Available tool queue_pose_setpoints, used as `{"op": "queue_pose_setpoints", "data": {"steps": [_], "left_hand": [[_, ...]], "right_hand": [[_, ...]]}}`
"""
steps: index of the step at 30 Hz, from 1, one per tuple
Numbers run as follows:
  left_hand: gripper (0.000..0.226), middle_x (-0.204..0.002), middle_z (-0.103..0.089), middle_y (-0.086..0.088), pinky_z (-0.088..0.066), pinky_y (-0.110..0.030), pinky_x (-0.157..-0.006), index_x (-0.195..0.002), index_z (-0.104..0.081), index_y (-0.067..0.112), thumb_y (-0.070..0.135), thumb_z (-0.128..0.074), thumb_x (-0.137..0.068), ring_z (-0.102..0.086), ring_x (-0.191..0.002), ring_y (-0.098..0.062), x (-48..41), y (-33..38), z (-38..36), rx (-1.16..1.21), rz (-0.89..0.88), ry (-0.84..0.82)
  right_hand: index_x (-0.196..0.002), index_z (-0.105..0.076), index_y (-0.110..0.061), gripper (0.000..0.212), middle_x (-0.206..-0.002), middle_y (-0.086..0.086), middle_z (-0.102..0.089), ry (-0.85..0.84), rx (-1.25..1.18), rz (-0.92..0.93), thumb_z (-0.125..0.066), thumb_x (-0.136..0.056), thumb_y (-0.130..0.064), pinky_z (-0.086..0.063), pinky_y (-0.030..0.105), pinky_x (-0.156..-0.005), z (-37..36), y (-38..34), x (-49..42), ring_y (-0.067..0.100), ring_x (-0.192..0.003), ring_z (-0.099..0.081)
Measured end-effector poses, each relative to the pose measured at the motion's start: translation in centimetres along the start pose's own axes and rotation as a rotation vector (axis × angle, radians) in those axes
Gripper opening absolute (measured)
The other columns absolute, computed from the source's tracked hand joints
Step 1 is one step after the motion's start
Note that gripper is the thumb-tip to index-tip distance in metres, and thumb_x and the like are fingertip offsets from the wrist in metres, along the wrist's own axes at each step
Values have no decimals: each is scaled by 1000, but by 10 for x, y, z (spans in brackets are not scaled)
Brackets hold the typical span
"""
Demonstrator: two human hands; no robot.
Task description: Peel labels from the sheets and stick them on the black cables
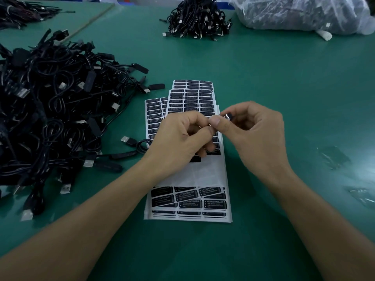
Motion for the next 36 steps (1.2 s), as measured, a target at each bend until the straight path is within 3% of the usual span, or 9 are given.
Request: {"op": "queue_pose_setpoints", "data": {"steps": [6, 11, 13, 16, 20, 24, 26, 30, 36], "left_hand": [[19, -62, -67, 1, -54, -46, -53, -81, -68, 25, 37, -64, -96, -63, -56, -24, 2, 5, 8, -322, -209, 123], [19, -70, -67, 13, -51, -41, -54, -84, -73, 25, 38, -63, -94, -59, -63, -14, 5, 23, 19, -637, -470, 300], [15, -79, -69, 15, -52, -42, -58, -89, -75, 20, 28, -64, -96, -60, -69, -17, 9, 35, 23, -616, -612, 389], [8, -87, -68, 17, -55, -35, -70, -103, -70, 20, 16, -65, -97, -67, -75, -14, 13, 53, 32, -394, -717, 433], [10, -79, -76, 7, -55, -26, -75, -103, -60, 19, 10, -59, -100, -74, -80, -10, 8, 67, 42, 158, -555, 370], [13, -77, -76, -4, -55, -23, -61, -89, -56, 16, 10, -56, -101, -71, -67, -13, 0, 63, 42, 541, -267, 355], [15, -78, -76, -6, -55, -22, -58, -86, -55, 16, 10, -57, -100, -72, -67, -14, -4, 60, 42, 615, -163, 372], [14, -80, -77, -8, -55, -22, -56, -88, -52, 15, 11, -58, -100, -74, -70, -17, -11, 54, 40, 748, -51, 397], [10, -90, -78, -12, -61, -30, -64, -93, -54, 18, 21, -57, -102, -77, -82, -23, -22, 43, 33, 727, 104, 307]], "right_hand": [[-74, -69, -25, 16, -64, -8, -71, -70, -147, 0, -77, -87, -21, -45, 11, -53, -4, -3, 0, 4, -56, -64], [-86, -74, -19, 28, -74, 6, -75, -75, -336, -51, -55, -102, -32, -49, 22, -57, -3, -3, 0, 15, -64, -69], [-104, -73, -21, 31, -88, 8, -76, -137, -463, -110, -53, -98, -44, -50, 26, -63, -6, -4, 0, 18, -76, -70], [-127, -64, -20, 51, -97, -8, -73, -277, -319, -71, -71, -82, -43, -54, 24, -74, -17, -6, 7, 8, -88, -67], [-129, -63, -28, 56, -113, -15, -67, -381, -42, 69, -79, -77, -40, -46, 16, -82, -35, -14, 20, 5, -105, -61], [-98, -74, -21, 11, -97, -10, -72, -398, -95, 127, -75, -88, -17, -50, 22, -77, -43, -23, 23, 8, -90, -66], [-88, -71, -22, 12, -86, -9, -72, -387, -239, 62, -71, -90, -10, -54, 24, -72, -43, -24, 23, 5, -79, -65], [-105, -62, -19, 22, -88, -6, -75, -342, -546, -117, -72, -85, -20, -53, 18, -71, -43, -26, 22, 6, -81, -70], [-83, -74, -16, 7, -70, 1, -70, -189, -380, -49, -70, -89, -16, -47, 23, -43, -31, -21, 13, 15, -53, -59]]}}
Point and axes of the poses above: each hand's wrist, its own x-axis away from the middle knuckle, its own z-axis out of the back of the hand, y = z × x, the point moved 4 cm from there along -x, towards the middle knuckle
